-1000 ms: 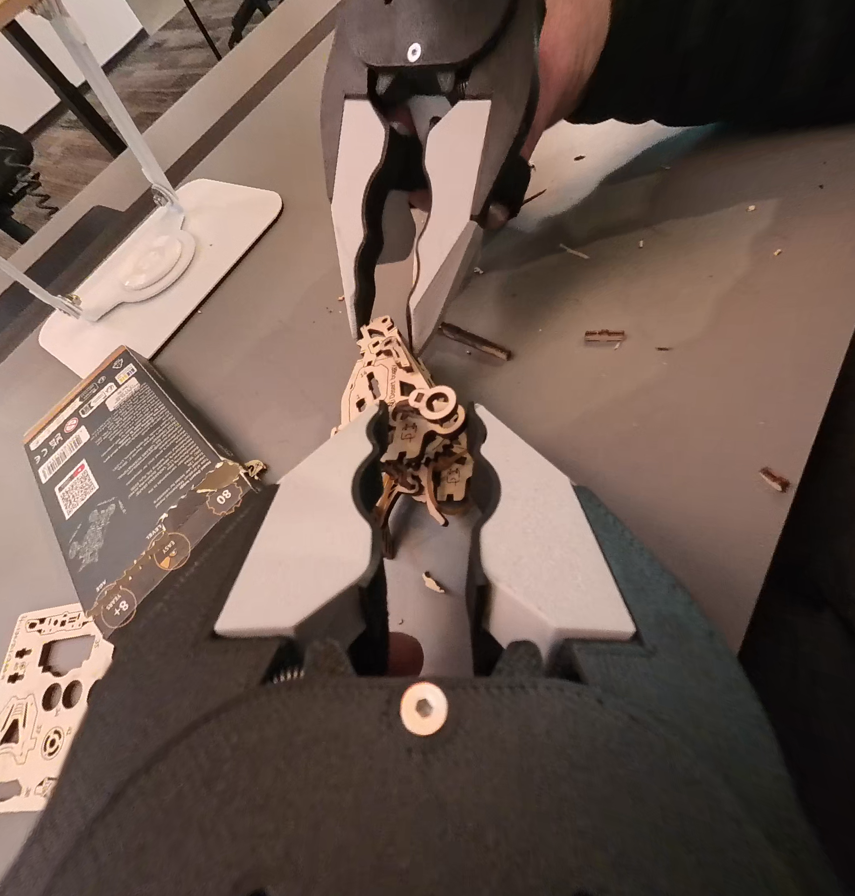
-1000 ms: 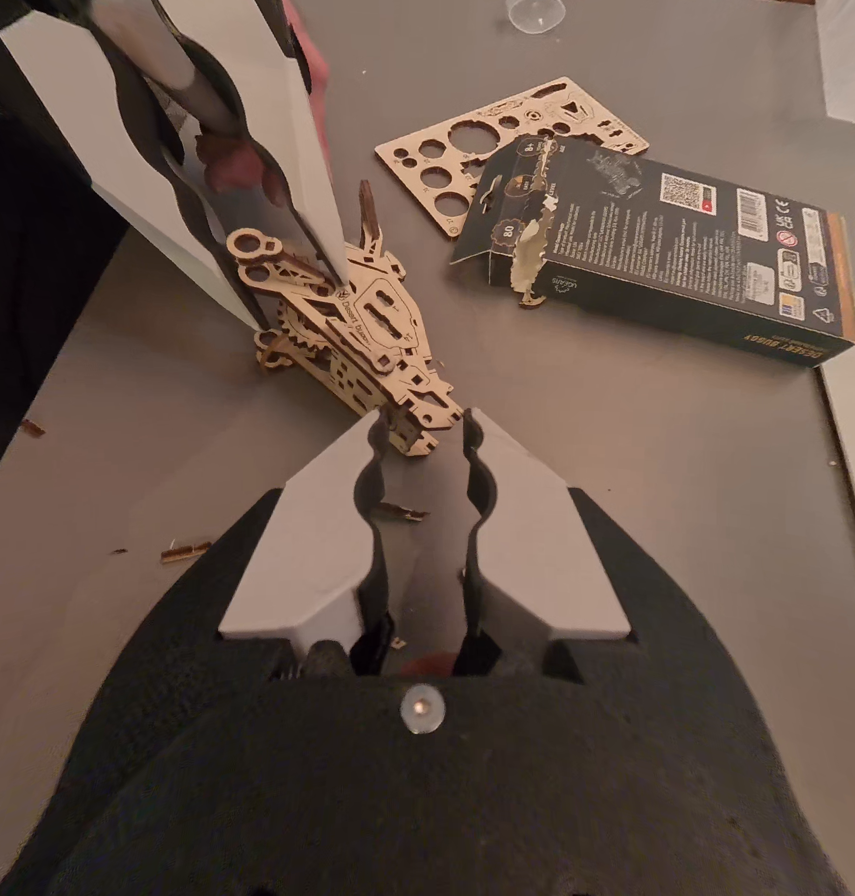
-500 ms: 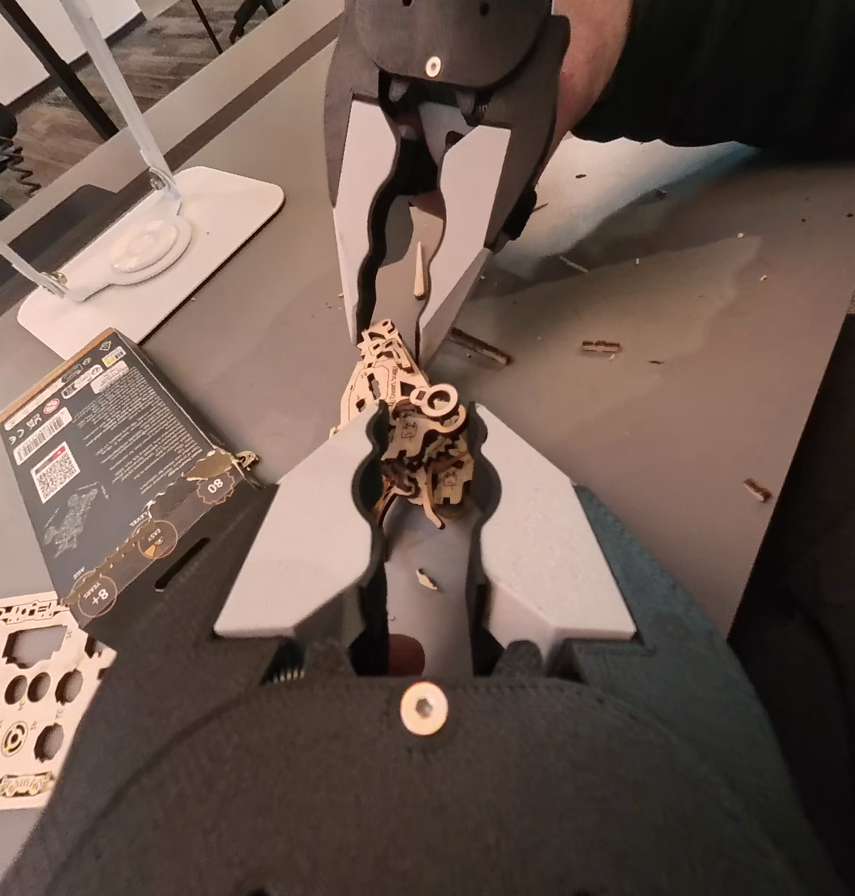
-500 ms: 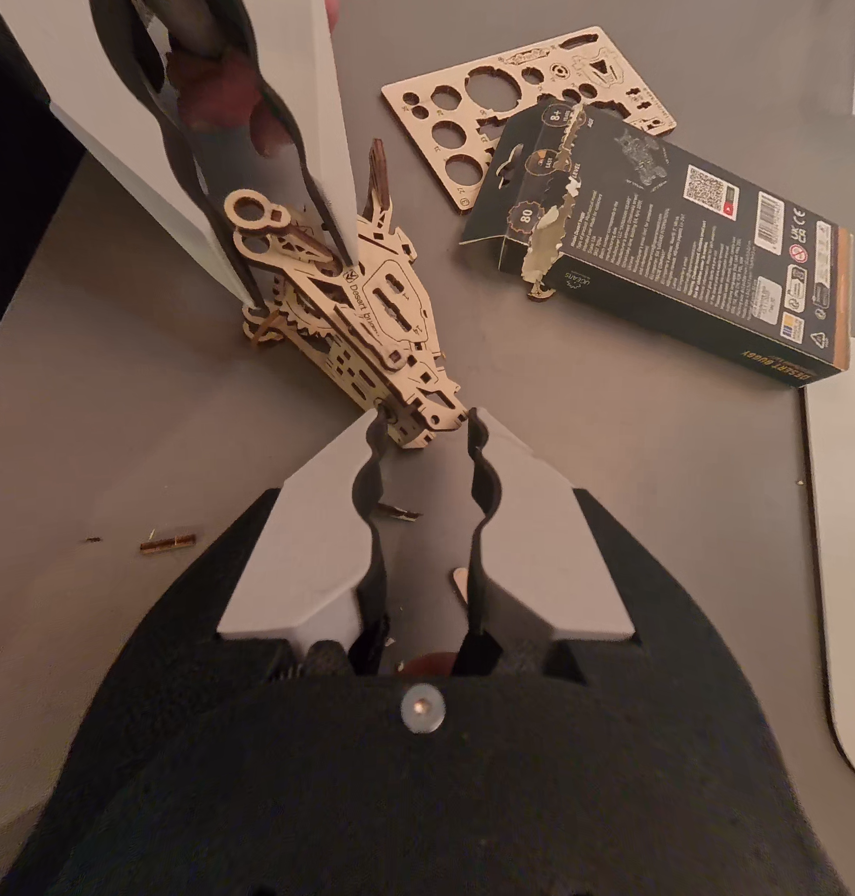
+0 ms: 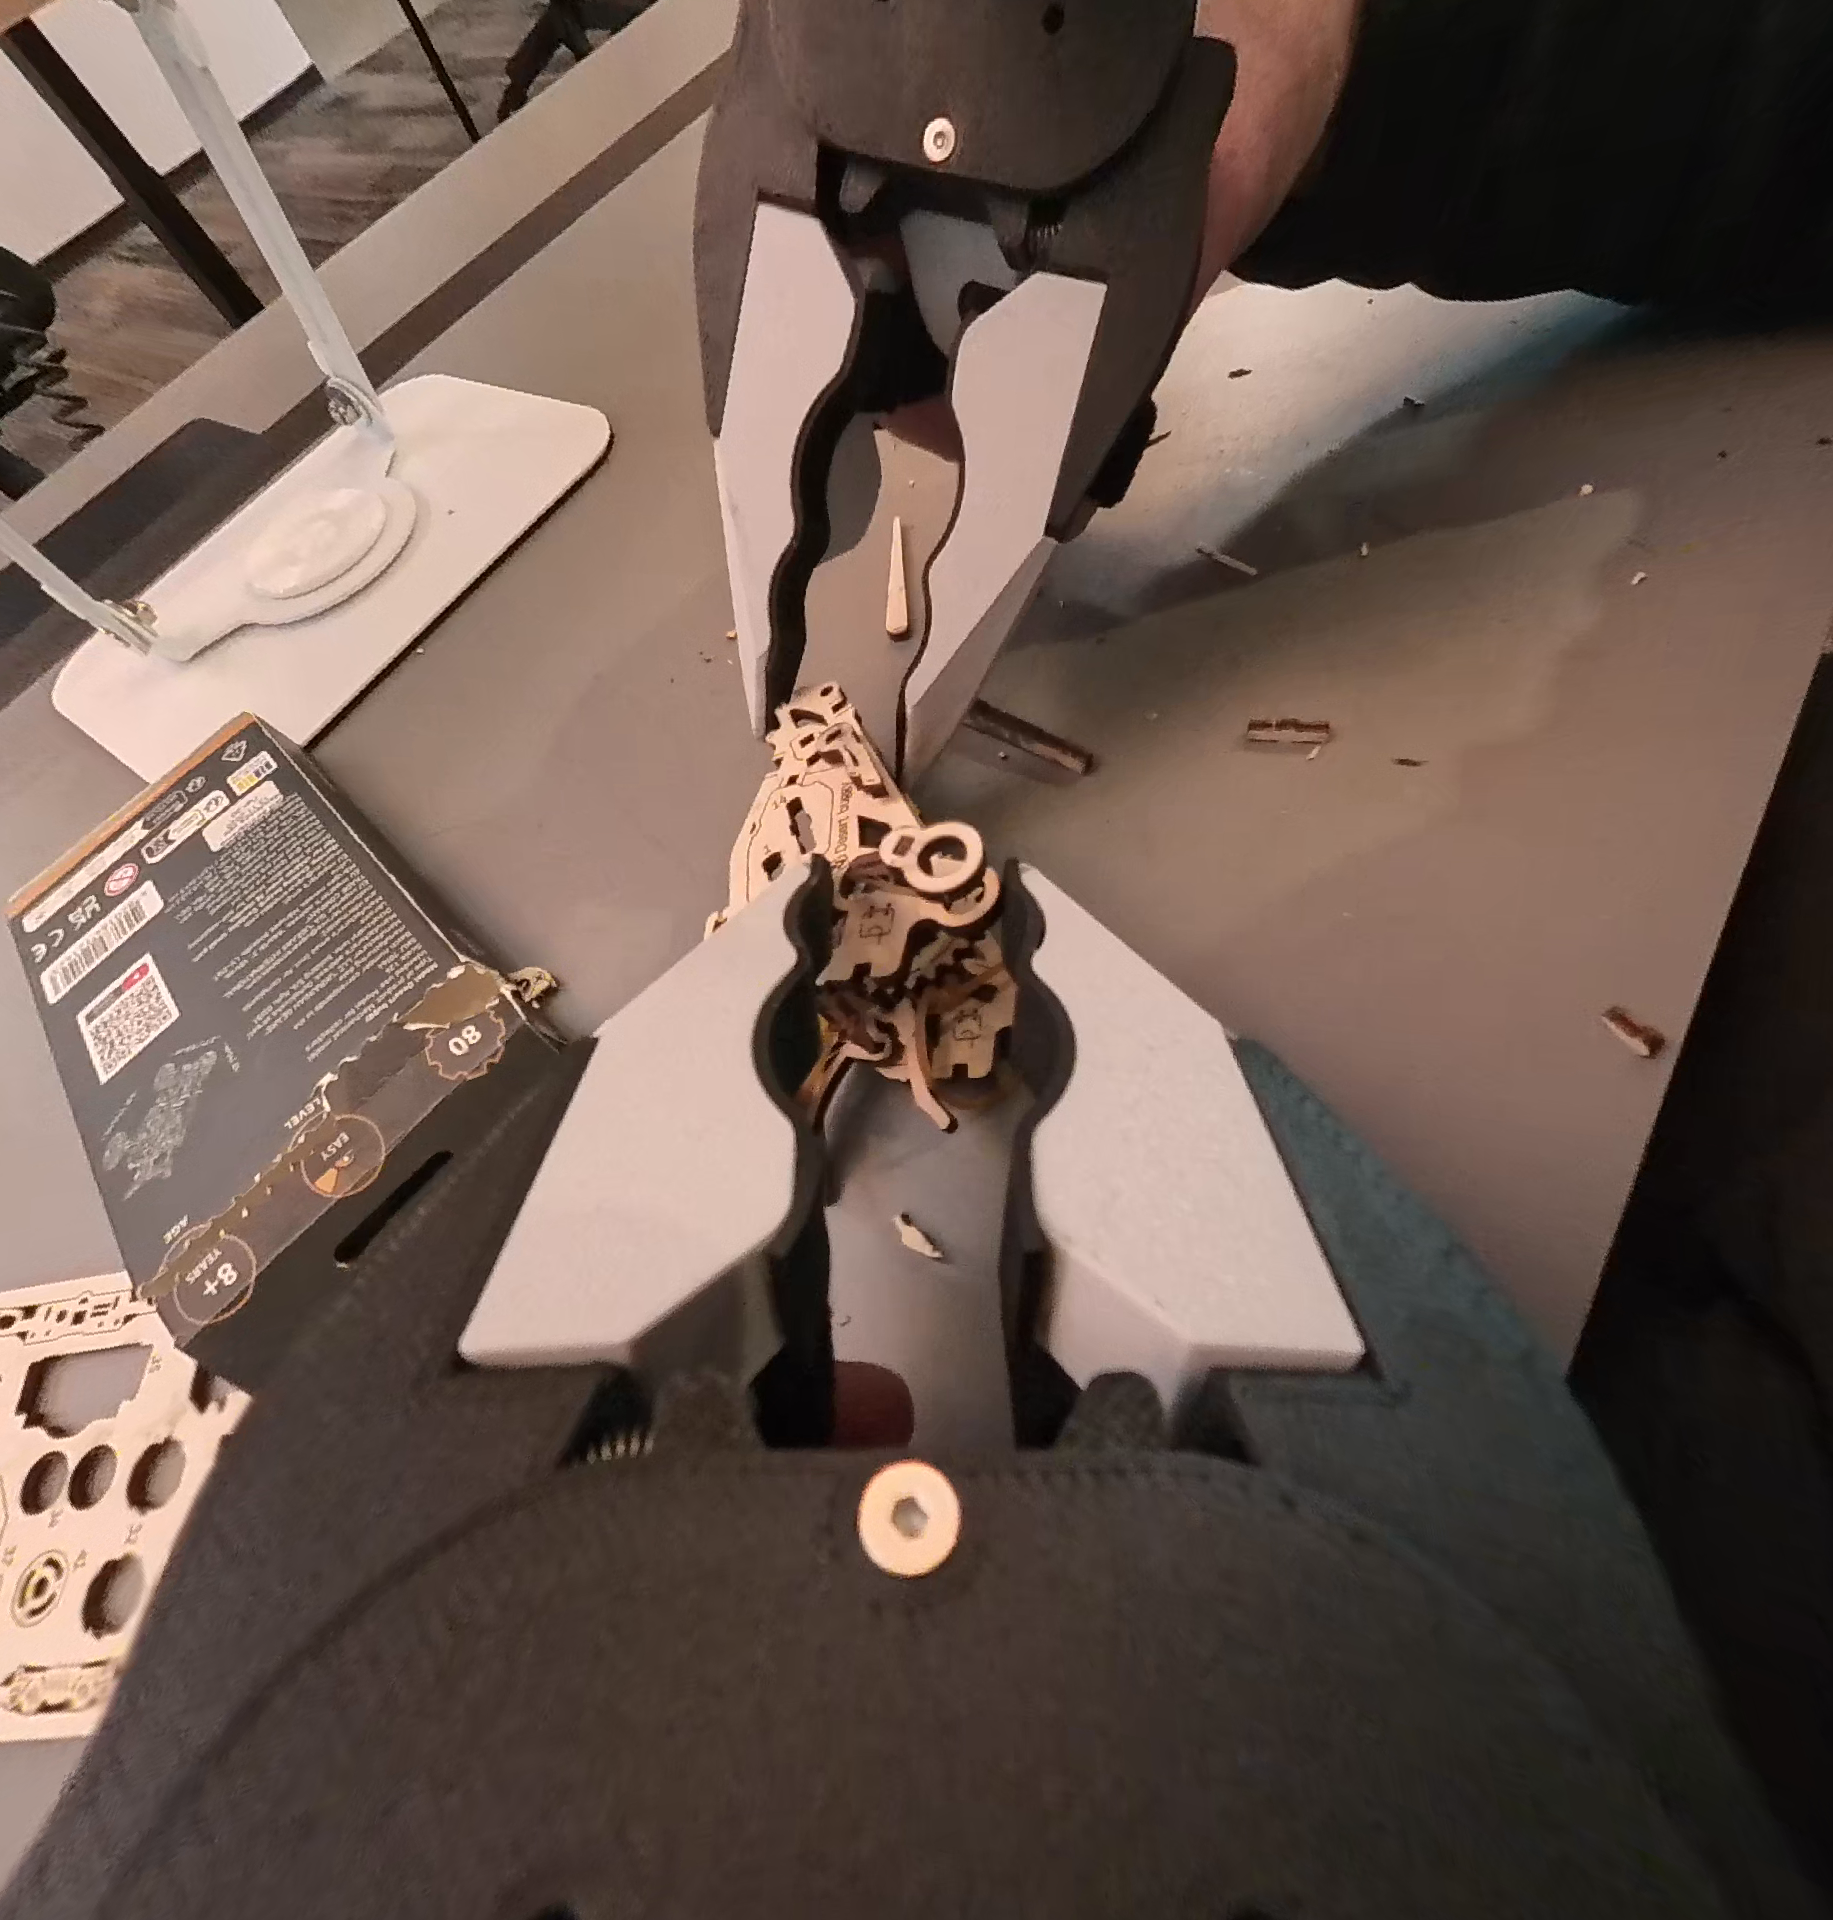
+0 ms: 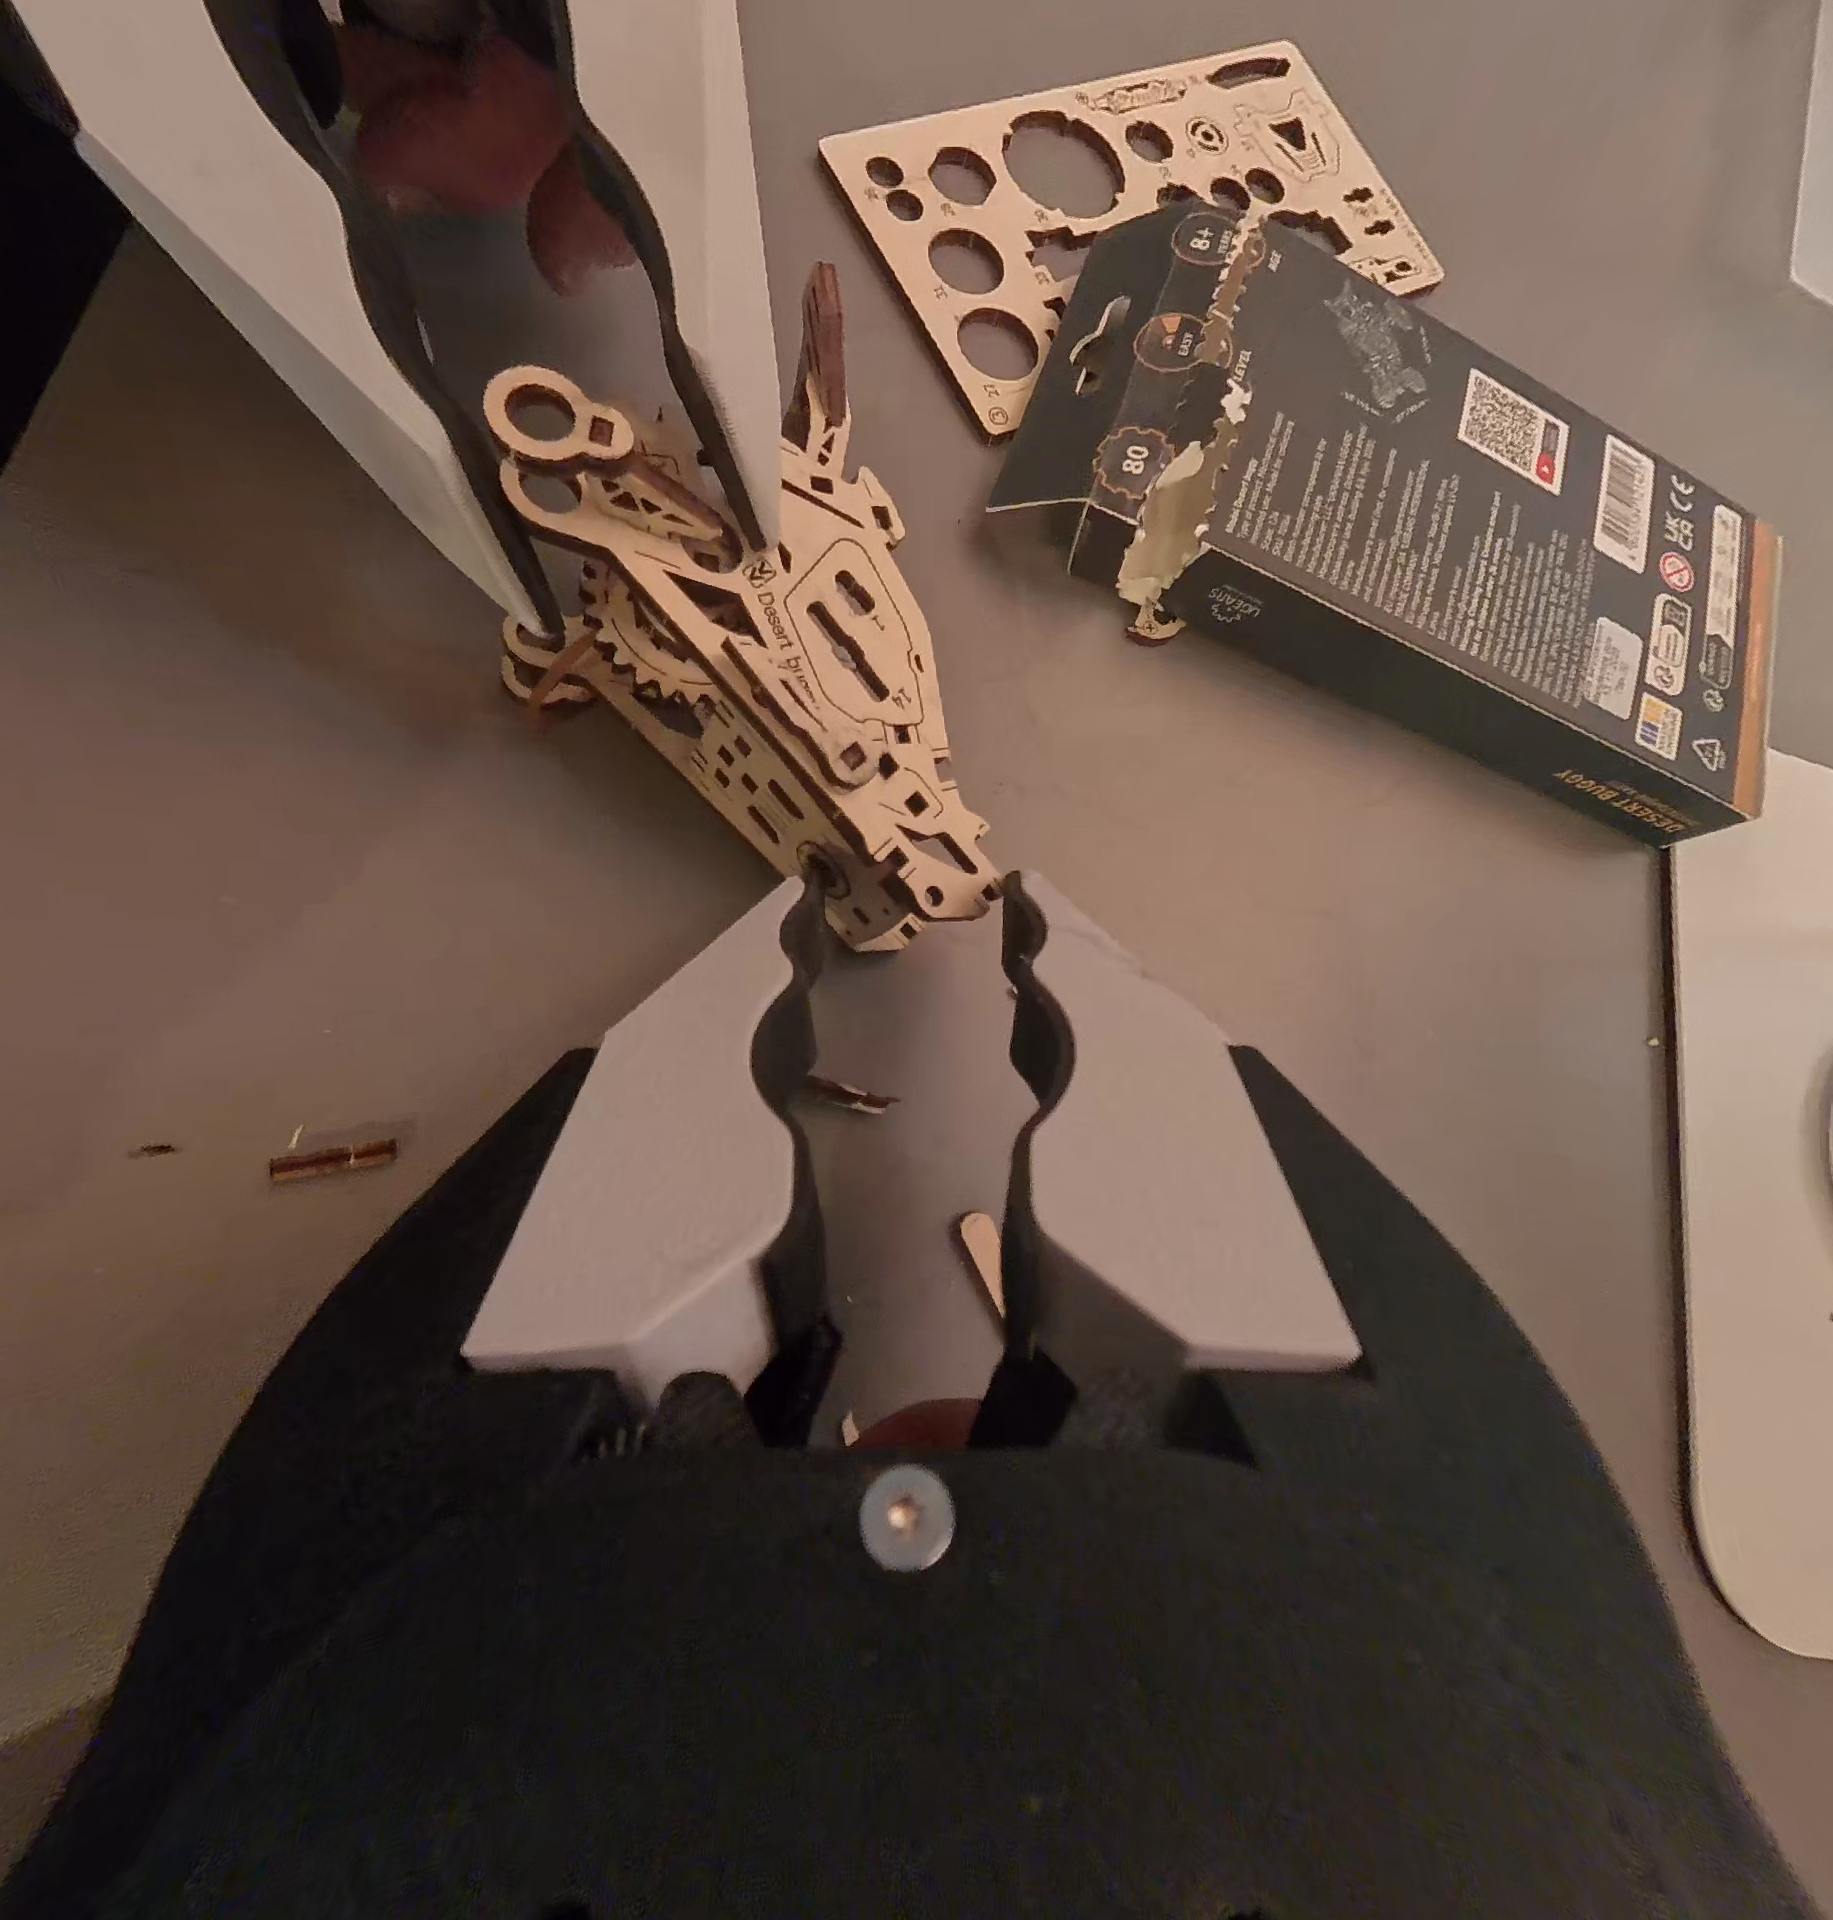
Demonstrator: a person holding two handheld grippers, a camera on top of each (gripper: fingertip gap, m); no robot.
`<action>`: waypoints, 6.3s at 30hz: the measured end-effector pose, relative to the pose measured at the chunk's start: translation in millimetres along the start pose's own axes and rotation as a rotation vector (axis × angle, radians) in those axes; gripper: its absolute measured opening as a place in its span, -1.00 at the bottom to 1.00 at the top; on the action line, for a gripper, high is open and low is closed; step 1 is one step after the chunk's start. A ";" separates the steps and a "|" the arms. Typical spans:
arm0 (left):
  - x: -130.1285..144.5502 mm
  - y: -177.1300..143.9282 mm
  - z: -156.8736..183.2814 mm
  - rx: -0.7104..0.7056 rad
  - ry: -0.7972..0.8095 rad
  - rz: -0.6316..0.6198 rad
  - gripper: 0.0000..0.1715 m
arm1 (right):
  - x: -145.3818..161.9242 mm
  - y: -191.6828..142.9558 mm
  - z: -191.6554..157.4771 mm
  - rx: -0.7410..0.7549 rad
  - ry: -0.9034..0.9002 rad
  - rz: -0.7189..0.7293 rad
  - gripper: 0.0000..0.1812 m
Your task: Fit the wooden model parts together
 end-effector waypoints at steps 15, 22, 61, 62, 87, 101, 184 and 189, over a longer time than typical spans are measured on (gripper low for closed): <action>1.1 0.1 1.9 -0.020 0.043 0.009 -0.64 | 3.8 0.7 0.4 -0.029 0.069 0.075 -0.64; 2.1 -0.1 1.4 -0.020 0.044 0.013 -0.64 | 4.3 -0.7 1.5 -0.039 0.088 0.083 -0.69; 16.0 -17.2 -33.7 0.071 -0.575 -0.023 -0.21 | -15.7 1.8 19.8 -0.285 0.346 0.161 -0.72; 15.2 -16.9 -32.3 0.064 -0.573 -0.014 -0.21 | -15.1 0.6 17.6 -0.278 0.342 0.168 -0.73; -5.7 -17.1 31.6 -0.003 -0.192 -0.030 -0.22 | 9.0 -26.1 -51.0 -0.087 0.256 0.297 -0.84; -4.2 -17.9 54.3 -0.139 0.170 -0.064 -0.20 | 8.1 -24.3 -69.8 -0.001 0.104 0.218 -0.84; 13.3 -13.7 38.1 -0.118 0.185 -0.068 -0.23 | -30.3 19.9 -37.9 -0.378 -0.178 0.077 -0.42; 14.1 -15.8 36.9 -0.121 0.211 -0.073 -0.29 | -31.6 17.2 -37.4 -0.383 -0.184 0.115 -0.35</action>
Point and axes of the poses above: each gripper's, where its closed fingertips meet, y out along the fingers, x out of its underside, z = x × y across the jaws, the point moved 9 cm from there along -y, back along the fingers, and after that the axes turned 4 degrees about -z, right-handed, at the moved point
